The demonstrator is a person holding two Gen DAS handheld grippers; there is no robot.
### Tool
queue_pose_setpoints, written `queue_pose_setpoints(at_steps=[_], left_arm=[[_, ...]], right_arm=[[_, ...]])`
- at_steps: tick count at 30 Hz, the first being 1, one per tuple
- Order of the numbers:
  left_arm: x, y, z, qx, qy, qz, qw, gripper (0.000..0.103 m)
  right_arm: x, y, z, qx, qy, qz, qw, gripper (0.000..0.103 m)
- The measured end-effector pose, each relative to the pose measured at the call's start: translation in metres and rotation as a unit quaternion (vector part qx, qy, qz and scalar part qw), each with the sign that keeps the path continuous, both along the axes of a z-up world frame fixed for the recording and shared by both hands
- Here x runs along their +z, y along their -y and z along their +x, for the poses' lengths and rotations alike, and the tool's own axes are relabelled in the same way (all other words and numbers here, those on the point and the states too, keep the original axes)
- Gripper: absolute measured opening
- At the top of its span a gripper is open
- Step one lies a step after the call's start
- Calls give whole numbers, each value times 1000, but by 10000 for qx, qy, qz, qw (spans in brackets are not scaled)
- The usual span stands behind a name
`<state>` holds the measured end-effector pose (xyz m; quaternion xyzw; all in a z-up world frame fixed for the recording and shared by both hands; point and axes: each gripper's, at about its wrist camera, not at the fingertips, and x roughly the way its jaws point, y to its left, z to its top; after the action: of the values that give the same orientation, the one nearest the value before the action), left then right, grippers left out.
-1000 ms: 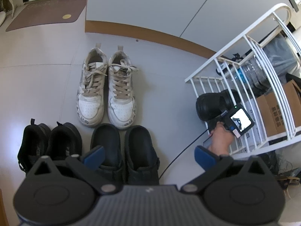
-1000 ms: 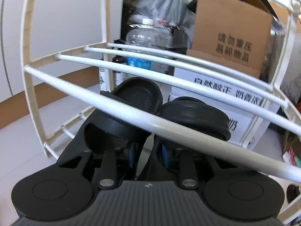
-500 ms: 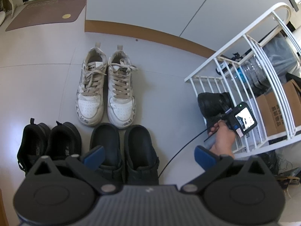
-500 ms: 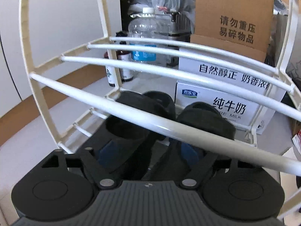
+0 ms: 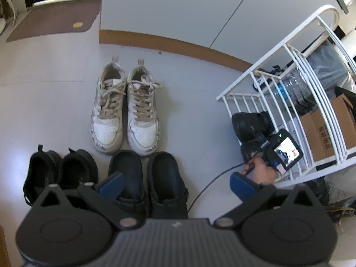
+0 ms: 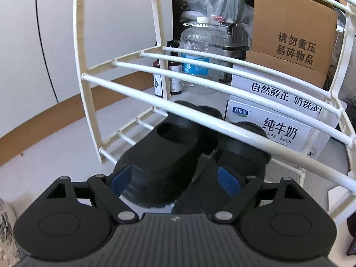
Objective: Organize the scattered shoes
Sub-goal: 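Open the right tool and release the clogs on the rack shelf, then withdraw the right tool from the rack toward the black slides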
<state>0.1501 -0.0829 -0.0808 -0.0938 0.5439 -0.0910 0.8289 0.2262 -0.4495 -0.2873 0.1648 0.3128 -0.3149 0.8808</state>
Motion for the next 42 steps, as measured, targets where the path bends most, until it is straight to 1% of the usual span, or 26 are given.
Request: queue_pose_setpoints(at_steps=[2,5,8,10,13,21,22,24,26,29,33,35,37,40,42], left_arm=[[2,-2,0,46,57,37,10000,103],[9,-8,2,286,335,232,9988,103],[18,-14,5,392,536,287,9974,103],[23,-18,4,439,630,365,9964,103],[27,-26,2,544,638,301,9960,103],[39,-33,-1,589,766,248,9950,103],[40,-32,-2,580,789,267,9948,103],[45,-28,-6,395,904,319,9946,103],[49,-25,-9,193,960,290,9948,103],[51,-24,-11,196,978,264,9947,103],[53,-25,-7,274,1022,338,9938,103],[53,-28,-4,357,1029,342,9935,103],[50,-31,-3,438,1074,510,9919,103],[46,-32,0,338,1104,745,9905,103],[41,-34,1,290,1105,920,9892,103]], right_arm=[[2,-4,-6,73,-9,39,10000,89],[6,-9,-13,168,-55,13,9998,89],[14,-12,-17,216,-130,37,9997,89],[29,-16,-20,274,-155,23,9995,89],[52,-24,-25,389,-162,-64,9991,89],[138,-40,-69,629,-156,-55,9979,89],[148,-42,-73,684,-166,-71,9975,89],[168,-47,-78,827,-202,-123,9963,89],[184,-50,-82,874,-207,-210,9957,89],[215,-60,-87,926,-148,-361,9949,89],[253,-72,-85,1334,119,146,9909,92],[262,-76,-84,1320,189,402,9902,92],[271,-87,-82,1257,188,447,9909,92],[290,-122,-93,1613,392,141,9860,93],[297,-137,-102,1812,473,97,9823,94]])
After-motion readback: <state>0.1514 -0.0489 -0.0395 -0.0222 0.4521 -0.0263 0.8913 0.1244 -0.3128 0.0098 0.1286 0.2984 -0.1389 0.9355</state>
